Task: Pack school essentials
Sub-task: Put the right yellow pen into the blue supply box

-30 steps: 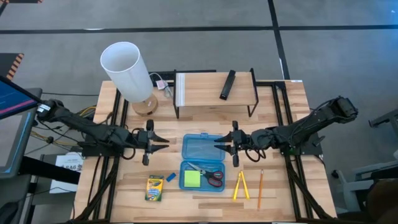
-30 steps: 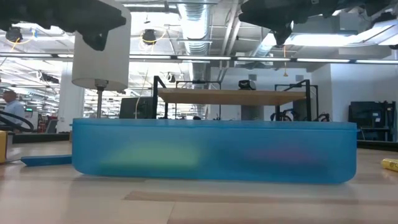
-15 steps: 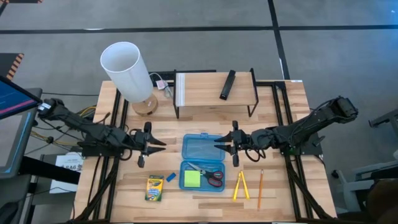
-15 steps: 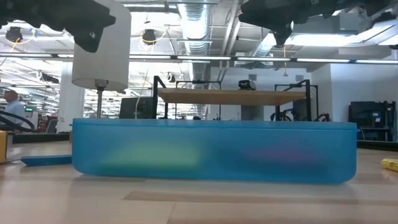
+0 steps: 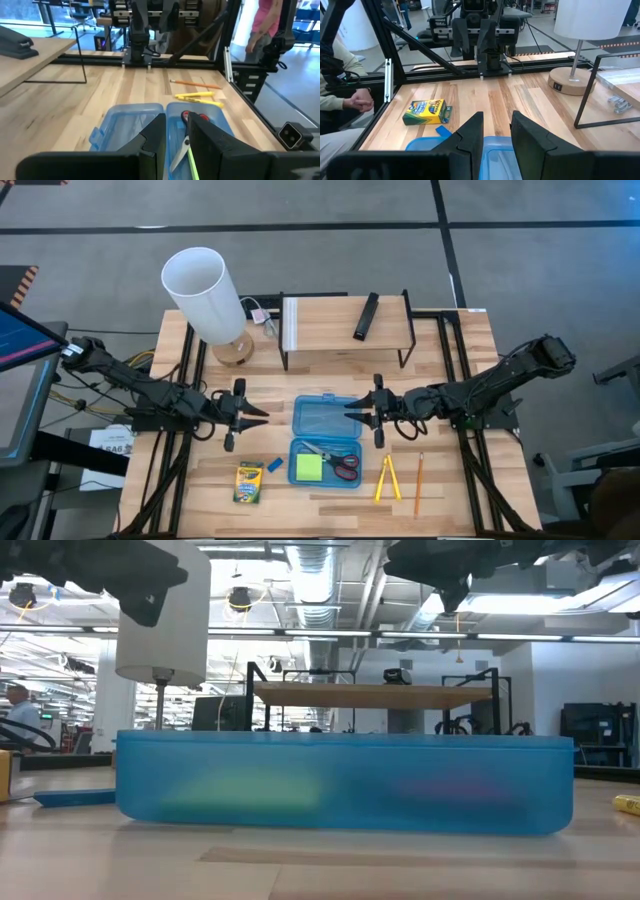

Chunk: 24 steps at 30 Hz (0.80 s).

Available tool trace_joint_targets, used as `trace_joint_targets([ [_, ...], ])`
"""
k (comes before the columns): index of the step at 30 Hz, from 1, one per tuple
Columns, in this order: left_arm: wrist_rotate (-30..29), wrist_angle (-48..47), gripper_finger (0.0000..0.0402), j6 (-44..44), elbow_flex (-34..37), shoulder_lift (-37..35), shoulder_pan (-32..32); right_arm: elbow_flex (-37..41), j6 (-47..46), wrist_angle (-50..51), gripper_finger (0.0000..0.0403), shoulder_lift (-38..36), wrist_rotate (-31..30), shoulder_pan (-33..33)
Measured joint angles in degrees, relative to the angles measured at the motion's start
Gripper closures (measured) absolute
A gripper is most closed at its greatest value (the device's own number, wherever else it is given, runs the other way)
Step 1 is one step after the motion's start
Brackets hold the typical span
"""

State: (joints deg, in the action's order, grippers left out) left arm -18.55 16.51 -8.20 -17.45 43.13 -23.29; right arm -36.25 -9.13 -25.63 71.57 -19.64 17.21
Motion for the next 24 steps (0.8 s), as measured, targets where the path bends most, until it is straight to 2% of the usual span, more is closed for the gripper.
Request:
trace_joint_targets([
  [24, 0.12, -0.06, 0.0335, -1.08, 0.0, 0.0, 0.01, 0.0, 0.09, 0.35, 0.0285, 0.0, 0.01, 0.0],
])
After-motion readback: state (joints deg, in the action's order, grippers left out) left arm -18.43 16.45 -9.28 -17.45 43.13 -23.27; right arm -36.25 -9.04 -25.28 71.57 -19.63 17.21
